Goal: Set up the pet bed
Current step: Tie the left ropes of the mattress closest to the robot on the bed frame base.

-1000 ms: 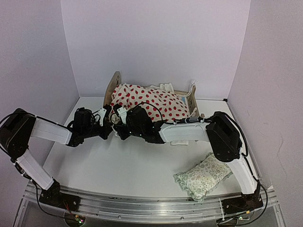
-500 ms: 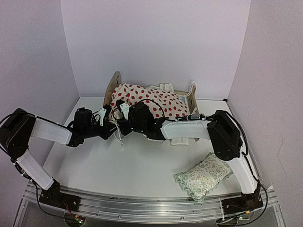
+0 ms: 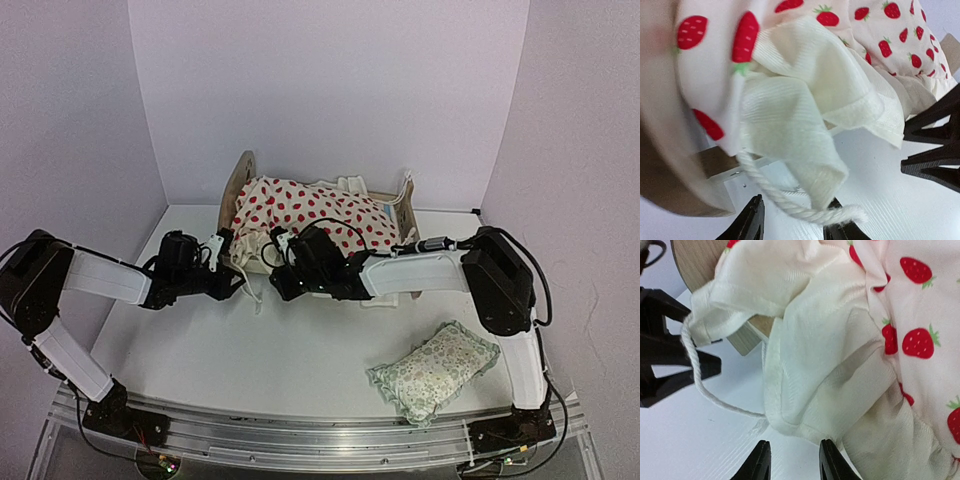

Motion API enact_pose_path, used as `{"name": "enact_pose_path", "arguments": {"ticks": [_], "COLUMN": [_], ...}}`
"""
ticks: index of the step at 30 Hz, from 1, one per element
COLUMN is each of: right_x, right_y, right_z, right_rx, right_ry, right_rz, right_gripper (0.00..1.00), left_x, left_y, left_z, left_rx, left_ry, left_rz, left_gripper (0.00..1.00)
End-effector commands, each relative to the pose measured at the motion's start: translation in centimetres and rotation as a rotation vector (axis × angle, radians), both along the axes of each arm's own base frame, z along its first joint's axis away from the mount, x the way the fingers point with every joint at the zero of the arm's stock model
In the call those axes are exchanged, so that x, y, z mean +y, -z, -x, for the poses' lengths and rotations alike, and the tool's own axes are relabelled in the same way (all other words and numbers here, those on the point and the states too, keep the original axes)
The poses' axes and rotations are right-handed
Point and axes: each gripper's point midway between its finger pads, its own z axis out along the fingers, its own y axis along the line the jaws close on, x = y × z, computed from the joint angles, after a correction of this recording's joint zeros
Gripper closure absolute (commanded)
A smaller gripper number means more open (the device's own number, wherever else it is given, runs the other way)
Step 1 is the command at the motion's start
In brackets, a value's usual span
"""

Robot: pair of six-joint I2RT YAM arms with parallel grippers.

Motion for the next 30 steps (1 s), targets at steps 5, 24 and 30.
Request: {"name": "enact_pose_path", "arguments": {"ticks": [5, 24, 30], "right_x": [1.9, 5.1, 4.9], "right_y": [-0.1, 7.5, 8.4], "right_z": [0.3, 2.7, 1.9], "right_rx": [0.103, 0.200, 0.165], "right_ry": [-0.023, 0.040, 0.061], "right_rz": [-0.054, 0.082, 0.127], "right_gripper": [0.65, 0.48, 0.48], "left_x": [4.1, 8.7, 7.8], "left_y": [-4.0, -5.8, -5.1], "left_z": [0.9, 4.6, 4.4], "left_rx": [-0.054, -0.097, -0.073], "left_ry": [-0.236, -0.430, -0.390], "left_rz": [0.063, 0.184, 0.184], "left_gripper": [0.54, 0.44, 0.43]}}
